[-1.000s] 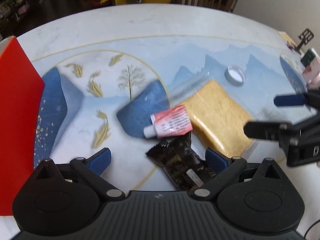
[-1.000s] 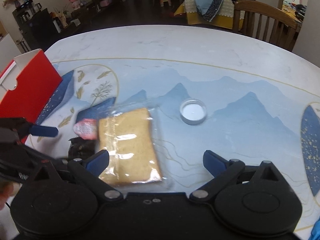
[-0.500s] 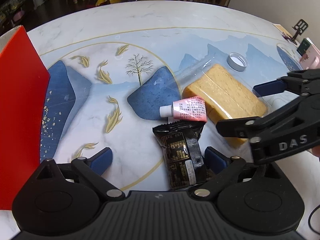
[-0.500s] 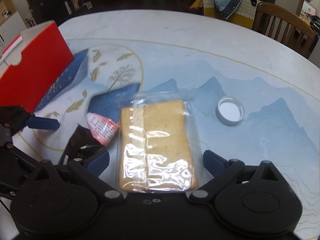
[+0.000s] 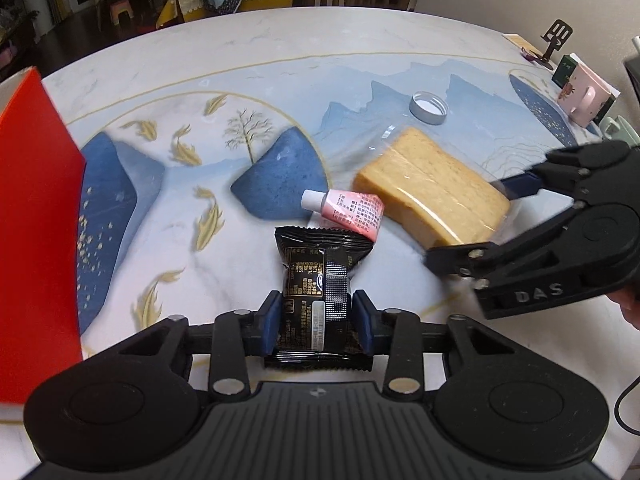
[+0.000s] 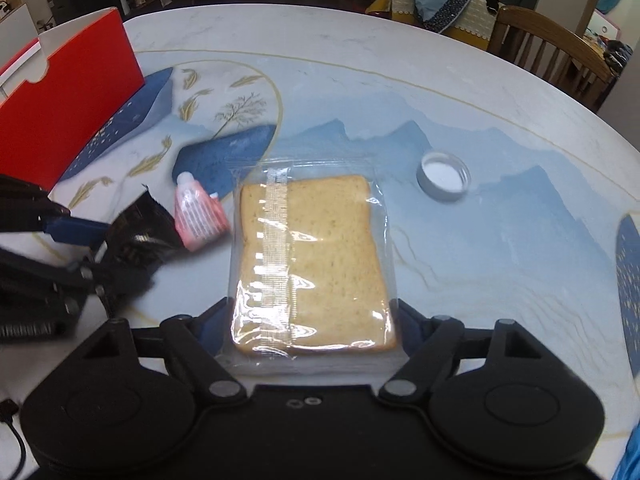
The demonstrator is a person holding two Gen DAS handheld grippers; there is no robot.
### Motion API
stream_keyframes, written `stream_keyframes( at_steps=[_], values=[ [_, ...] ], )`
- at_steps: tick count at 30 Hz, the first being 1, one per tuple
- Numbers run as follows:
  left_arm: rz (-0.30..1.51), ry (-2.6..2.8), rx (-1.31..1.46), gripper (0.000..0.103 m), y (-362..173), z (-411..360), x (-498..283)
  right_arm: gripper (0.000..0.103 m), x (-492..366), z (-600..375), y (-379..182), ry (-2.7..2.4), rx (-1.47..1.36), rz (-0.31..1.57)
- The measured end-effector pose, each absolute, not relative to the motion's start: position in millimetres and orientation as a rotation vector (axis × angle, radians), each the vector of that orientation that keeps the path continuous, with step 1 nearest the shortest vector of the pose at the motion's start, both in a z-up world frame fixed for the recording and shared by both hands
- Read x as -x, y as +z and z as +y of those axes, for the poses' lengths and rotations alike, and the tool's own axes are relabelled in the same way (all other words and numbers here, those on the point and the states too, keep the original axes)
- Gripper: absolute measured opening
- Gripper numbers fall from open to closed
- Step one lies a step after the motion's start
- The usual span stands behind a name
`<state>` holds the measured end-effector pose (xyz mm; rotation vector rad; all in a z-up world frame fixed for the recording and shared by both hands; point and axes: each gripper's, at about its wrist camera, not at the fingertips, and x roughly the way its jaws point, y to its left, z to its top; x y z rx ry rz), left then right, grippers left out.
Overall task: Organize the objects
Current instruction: 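Grasp the black chocolate bar with the left tool while the right tool grasps the bread pack, then lift and carry the chocolate bar and bread pack over the red box with both tools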
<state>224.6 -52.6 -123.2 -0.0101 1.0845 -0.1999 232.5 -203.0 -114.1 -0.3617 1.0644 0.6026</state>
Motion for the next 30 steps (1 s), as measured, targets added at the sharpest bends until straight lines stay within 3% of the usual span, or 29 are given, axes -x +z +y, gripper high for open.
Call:
stream_keyframes(
  at_steps=[13, 30],
  values=[
    [1.127, -0.179, 0.126, 0.033, -118, -18, -171, 0.081, -163, -235, -96, 0.563, 0.253, 1.082],
    [1.016, -0.342, 0.087, 0.028, -80, -4, -140, 0.080, -114, -214, -52, 0.590, 0.266, 1.010]
  ],
)
